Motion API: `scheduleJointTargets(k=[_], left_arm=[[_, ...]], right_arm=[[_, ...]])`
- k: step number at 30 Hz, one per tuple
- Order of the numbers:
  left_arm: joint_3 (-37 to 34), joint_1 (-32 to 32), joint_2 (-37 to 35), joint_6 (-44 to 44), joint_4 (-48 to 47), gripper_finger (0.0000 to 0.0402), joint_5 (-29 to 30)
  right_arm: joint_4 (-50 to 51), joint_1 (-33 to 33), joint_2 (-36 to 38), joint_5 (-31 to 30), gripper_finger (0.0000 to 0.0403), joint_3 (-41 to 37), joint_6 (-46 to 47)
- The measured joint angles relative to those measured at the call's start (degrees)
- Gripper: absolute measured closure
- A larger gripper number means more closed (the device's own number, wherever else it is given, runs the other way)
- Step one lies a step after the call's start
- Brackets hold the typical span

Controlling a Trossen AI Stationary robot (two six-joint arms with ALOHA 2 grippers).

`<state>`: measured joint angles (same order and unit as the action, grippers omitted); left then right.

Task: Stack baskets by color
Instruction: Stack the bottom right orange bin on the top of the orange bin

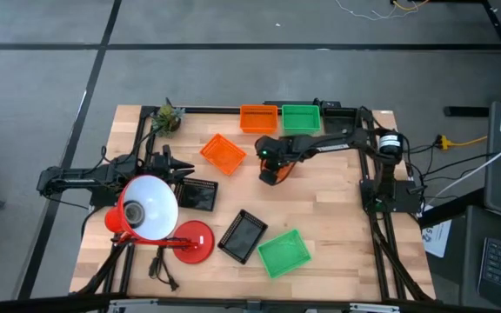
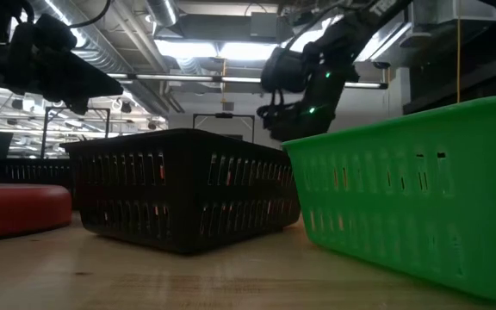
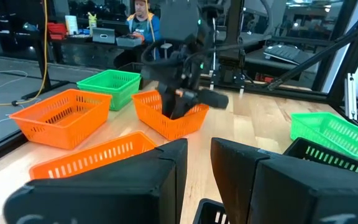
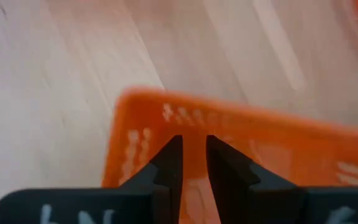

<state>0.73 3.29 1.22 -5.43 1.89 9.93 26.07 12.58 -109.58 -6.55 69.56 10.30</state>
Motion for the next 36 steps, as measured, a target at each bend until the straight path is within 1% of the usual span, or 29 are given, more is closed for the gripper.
scheduleJointTargets(k=[2, 4, 8, 10, 12, 16, 19, 24, 26, 31, 34, 36], left_arm=[[0.00, 0.00, 0.00, 0.02, 0.02, 0.0337, 0.06], [0.00, 0.02, 0.02, 0.01, 0.02, 0.0337, 0.07], [0.00, 0.01, 0.01, 0.02, 0.04, 0.0337, 0.07], [0.00, 0.02, 0.00, 0.02, 0.04, 0.0337, 0.07], [0.00, 0.00, 0.02, 0.02, 0.06, 0.0337, 0.07], [0.00, 0.01, 0.00, 0.02, 0.07, 0.0337, 0.07], [0.00, 0.01, 0.02, 0.02, 0.07, 0.0337, 0.07], [0.00, 0.02, 0.01, 0.02, 0.07, 0.0337, 0.07], [0.00, 0.06, 0.00, 0.02, 0.07, 0.0337, 0.09], [0.00, 0.07, 0.00, 0.02, 0.07, 0.0337, 0.09], [0.00, 0.07, 0.02, 0.02, 0.07, 0.0337, 0.09], [0.00, 0.07, 0.00, 0.02, 0.07, 0.0337, 0.08]], right_arm=[[-3.67, -0.04, -1.03, -0.25, 0.0331, 0.00, 1.52], [-6.89, 0.34, -1.54, -2.81, 0.0331, 0.04, 3.14], [-8.32, 1.68, -1.31, -9.28, 0.0331, 0.04, 8.20], [-8.70, 2.23, -0.76, -11.30, 0.0331, 0.04, 11.46], [-8.88, 2.73, -0.39, -11.30, 0.0331, 0.09, 14.65], [-8.26, 3.03, 0.24, -8.62, 0.0331, 0.09, 14.35], [-6.52, 3.03, 1.48, -4.55, 0.0331, 0.11, 8.67], [-0.50, 2.91, 5.58, 4.15, 0.0331, 0.11, -7.25], [1.79, 2.81, 7.37, 6.24, 0.0331, 0.11, -11.85], [3.24, 2.18, 12.21, 6.69, 0.0331, 0.11, -16.57], [4.11, 1.23, 14.19, 6.68, 0.0331, 0.11, -21.32], [4.83, 0.59, 15.27, 6.68, 0.0331, 0.11, -22.80]])
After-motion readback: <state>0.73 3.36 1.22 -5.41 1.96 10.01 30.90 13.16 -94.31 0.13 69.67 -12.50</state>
